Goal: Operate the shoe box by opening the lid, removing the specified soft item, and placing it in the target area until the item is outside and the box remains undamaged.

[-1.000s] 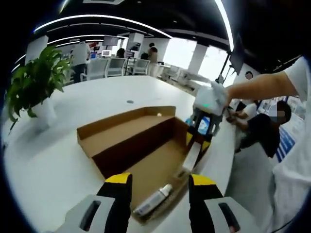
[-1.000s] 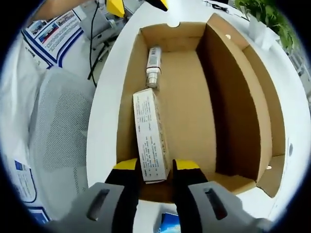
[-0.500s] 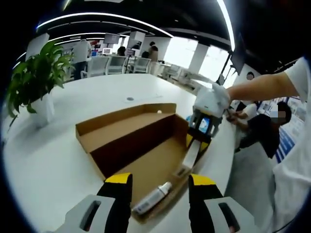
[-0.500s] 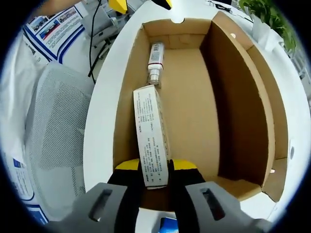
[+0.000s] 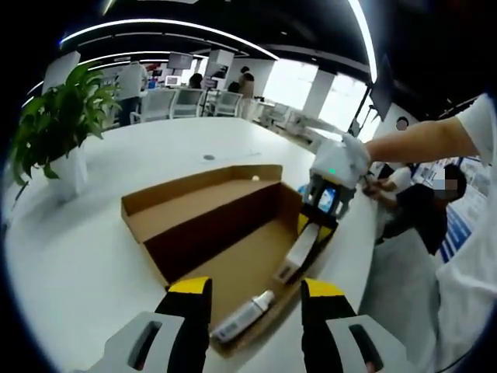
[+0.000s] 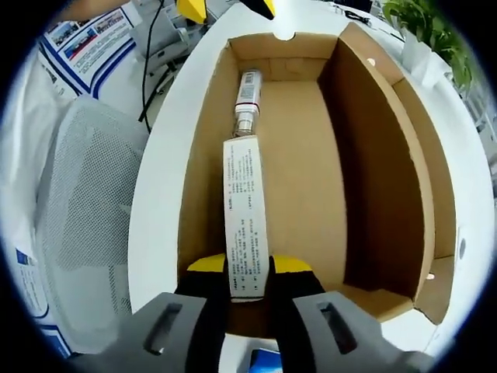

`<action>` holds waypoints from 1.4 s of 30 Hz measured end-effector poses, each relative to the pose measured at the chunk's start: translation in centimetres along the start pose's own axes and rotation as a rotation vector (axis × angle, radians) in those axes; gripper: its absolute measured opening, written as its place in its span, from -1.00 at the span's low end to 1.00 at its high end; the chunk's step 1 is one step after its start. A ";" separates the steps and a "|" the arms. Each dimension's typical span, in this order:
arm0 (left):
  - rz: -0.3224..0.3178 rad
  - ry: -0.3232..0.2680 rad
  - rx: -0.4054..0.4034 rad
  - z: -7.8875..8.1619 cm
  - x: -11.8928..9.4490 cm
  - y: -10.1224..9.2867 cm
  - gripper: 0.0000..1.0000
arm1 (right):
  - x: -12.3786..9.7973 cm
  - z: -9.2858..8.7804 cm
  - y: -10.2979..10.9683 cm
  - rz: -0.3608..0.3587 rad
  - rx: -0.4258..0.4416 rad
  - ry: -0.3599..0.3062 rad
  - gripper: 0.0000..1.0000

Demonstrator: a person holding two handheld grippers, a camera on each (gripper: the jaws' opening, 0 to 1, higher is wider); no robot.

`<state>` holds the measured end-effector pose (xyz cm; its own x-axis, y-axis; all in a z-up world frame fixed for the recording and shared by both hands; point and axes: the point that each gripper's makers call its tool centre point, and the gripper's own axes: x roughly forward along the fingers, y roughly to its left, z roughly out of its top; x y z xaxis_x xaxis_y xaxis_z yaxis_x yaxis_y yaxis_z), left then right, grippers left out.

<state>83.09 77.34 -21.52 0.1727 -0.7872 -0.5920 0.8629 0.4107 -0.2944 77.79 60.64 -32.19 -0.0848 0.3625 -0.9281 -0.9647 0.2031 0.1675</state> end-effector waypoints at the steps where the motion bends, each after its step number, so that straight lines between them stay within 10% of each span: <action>1: 0.001 -0.001 -0.001 0.0 0.0 0.1 -0.07 | 0.0 0.0 0.0 -0.001 0.000 0.001 -0.66; 42: 0.011 -0.022 0.026 1.2 -0.5 -2.4 -0.07 | -7.9 2.7 1.1 -0.062 -0.051 -0.043 -0.68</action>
<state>81.49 76.17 -19.64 0.1924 -0.7930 -0.5780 0.8729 0.4074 -0.2684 78.10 60.44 -23.79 -0.0145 0.3892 -0.9210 -0.9793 0.1803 0.0916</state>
